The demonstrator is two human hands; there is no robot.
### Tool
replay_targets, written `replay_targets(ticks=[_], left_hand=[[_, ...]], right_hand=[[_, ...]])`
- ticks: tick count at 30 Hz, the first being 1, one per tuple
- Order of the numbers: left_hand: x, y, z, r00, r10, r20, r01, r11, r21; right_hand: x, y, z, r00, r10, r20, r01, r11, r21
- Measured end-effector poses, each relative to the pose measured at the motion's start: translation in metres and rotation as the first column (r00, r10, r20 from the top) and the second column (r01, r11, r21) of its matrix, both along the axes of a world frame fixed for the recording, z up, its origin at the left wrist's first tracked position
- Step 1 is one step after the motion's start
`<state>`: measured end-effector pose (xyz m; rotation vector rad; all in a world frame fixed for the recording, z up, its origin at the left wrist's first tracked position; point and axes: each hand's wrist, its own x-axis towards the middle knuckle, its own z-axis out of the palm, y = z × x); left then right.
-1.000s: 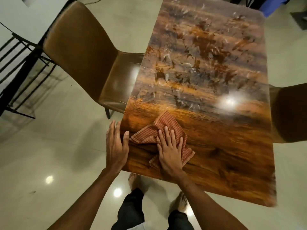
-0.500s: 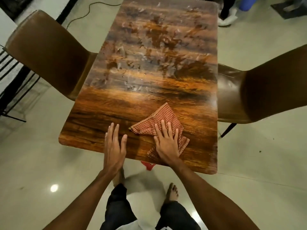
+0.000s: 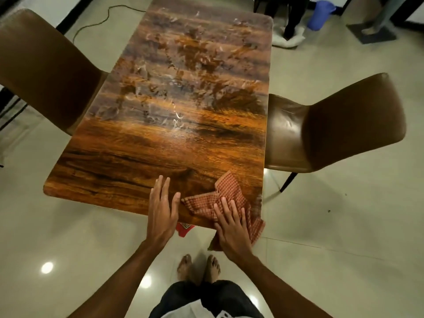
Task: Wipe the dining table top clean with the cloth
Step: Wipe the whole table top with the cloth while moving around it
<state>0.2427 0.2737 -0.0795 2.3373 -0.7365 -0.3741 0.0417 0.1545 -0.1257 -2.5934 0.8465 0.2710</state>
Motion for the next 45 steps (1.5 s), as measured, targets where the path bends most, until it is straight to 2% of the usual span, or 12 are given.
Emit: replay_targets(ticks=[3, 6, 9, 13, 16, 23, 29, 34, 38, 40, 43, 45], left_hand=[[-0.011, -0.012, -0.004, 1.000, -0.017, 0.003, 0.018, 1.000, -0.023], [-0.022, -0.019, -0.008, 1.000, -0.005, -0.004, 0.004, 0.999, -0.048], [-0.039, -0.028, -0.011, 0.999, 0.031, 0.013, -0.031, 0.999, -0.031], [-0.061, -0.049, -0.013, 0.995, 0.100, 0.002, -0.100, 0.995, -0.015], [-0.086, -0.076, -0.013, 0.984, 0.176, 0.007, -0.176, 0.984, 0.013], [-0.119, -0.123, -0.004, 0.957, 0.289, -0.014, -0.288, 0.956, 0.063], [-0.098, -0.146, -0.002, 0.945, 0.327, 0.024, -0.328, 0.941, 0.085], [-0.058, -0.155, -0.003, 0.946, 0.323, 0.033, -0.324, 0.944, 0.056], [-0.016, -0.152, -0.003, 0.951, 0.309, 0.022, -0.310, 0.950, 0.041], [0.011, -0.144, -0.007, 0.960, 0.280, 0.027, -0.281, 0.959, 0.045], [0.061, -0.122, -0.015, 0.968, 0.247, 0.032, -0.248, 0.968, 0.033], [0.097, -0.102, -0.022, 0.974, 0.225, 0.016, -0.225, 0.974, 0.027]], right_hand=[[-0.017, -0.030, -0.001, 0.997, 0.076, -0.027, -0.077, 0.997, -0.010], [-0.004, -0.085, 0.002, 0.997, -0.003, -0.080, -0.003, 0.997, -0.071], [0.000, -0.091, 0.001, 0.999, -0.039, -0.035, 0.037, 0.998, -0.042], [-0.046, -0.052, -0.016, 0.985, 0.170, 0.026, -0.168, 0.984, -0.056], [-0.058, -0.104, -0.022, 0.933, 0.358, 0.031, -0.359, 0.933, 0.014], [0.031, -0.215, -0.003, 0.968, 0.248, 0.032, -0.247, 0.969, -0.027], [0.045, -0.251, -0.005, 0.879, 0.475, 0.038, -0.472, 0.880, -0.059], [0.106, -0.289, 0.002, 0.984, 0.177, -0.019, -0.178, 0.980, -0.093], [0.130, -0.236, -0.004, 0.905, 0.426, -0.008, -0.425, 0.901, -0.083], [0.146, -0.243, -0.008, 0.905, 0.425, -0.002, -0.424, 0.903, -0.066], [0.187, -0.262, -0.010, 0.997, 0.073, -0.007, -0.073, 0.995, -0.074], [0.223, -0.238, -0.009, 0.997, -0.074, -0.010, 0.072, 0.993, -0.096]])
